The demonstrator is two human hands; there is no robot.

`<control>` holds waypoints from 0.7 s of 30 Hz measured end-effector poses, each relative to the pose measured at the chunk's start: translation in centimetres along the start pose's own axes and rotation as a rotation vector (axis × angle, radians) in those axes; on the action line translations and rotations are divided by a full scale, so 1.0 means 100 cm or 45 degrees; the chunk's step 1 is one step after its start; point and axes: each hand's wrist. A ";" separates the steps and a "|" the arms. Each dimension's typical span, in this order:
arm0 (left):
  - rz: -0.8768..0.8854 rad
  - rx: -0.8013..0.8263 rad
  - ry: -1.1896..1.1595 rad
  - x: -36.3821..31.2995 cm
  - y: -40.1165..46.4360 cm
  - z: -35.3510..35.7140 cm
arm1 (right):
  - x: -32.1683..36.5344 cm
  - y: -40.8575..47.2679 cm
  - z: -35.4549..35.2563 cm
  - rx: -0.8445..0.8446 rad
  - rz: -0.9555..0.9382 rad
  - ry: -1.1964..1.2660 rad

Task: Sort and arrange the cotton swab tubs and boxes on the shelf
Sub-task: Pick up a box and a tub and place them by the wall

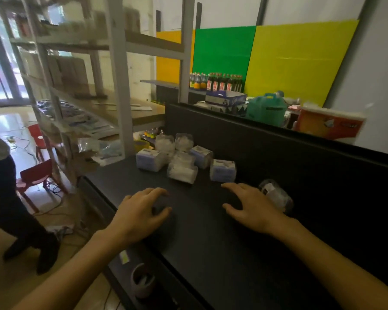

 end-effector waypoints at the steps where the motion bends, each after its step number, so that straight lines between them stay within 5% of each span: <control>1: 0.013 -0.003 -0.002 0.012 0.009 -0.003 | 0.007 0.010 0.003 -0.018 0.035 0.008; 11: 0.113 -0.265 -0.182 0.122 0.089 -0.034 | 0.067 0.098 0.041 -0.221 0.362 0.258; 21: 0.160 -0.152 -0.426 0.155 0.133 -0.017 | 0.094 0.126 0.066 -0.496 0.410 0.340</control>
Point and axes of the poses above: each hand's wrist, its own y-axis towards the middle knuckle, its own z-axis out of the palm, x = y × z, and after that the axes turned 10 degrees about x, right-handed
